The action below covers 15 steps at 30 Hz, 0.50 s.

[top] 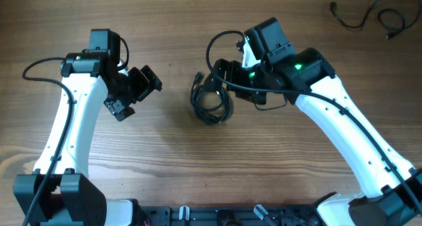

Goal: Untangle cables
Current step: 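Lower the right gripper onto the remaining coil to grasp a loop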

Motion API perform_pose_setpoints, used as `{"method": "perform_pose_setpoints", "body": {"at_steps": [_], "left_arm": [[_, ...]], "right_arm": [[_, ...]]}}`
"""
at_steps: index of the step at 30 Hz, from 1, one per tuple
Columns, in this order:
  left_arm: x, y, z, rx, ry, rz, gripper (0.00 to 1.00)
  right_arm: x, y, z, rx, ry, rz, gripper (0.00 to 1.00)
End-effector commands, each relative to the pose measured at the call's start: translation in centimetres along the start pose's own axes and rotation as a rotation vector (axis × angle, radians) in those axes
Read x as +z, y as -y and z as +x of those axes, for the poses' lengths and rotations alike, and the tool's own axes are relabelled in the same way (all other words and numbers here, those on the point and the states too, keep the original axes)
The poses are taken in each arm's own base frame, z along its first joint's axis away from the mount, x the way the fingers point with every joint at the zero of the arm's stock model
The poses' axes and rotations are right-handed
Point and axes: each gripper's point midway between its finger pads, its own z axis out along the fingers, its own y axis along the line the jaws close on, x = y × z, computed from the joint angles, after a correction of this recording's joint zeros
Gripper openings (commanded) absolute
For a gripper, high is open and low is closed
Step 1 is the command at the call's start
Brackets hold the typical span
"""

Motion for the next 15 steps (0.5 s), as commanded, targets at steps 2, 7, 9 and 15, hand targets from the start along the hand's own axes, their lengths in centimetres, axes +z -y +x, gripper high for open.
{"method": "perform_pose_setpoints", "body": {"at_steps": [2, 7, 9, 15], "left_arm": [[0.0, -0.5, 0.4, 0.022, -0.007, -0.026, 1.00], [0.7, -1.3, 1.1, 0.012, -0.036, -0.048, 1.00], [0.6, -1.3, 1.1, 0.011, -0.036, -0.048, 1.00], [0.6, -1.2, 1.1, 0.013, -0.033, -0.046, 1.00]], "right_arm": [[0.3, 1.3, -0.7, -0.122, 0.044, 0.072, 1.00], [0.4, 1.3, -1.0, -0.273, 0.045, 0.078, 1.00], [0.3, 1.8, -1.4, -0.272, 0.068, 0.110, 1.00], [1.0, 2.2, -1.4, -0.429, 0.041, 0.126, 1.00]]}}
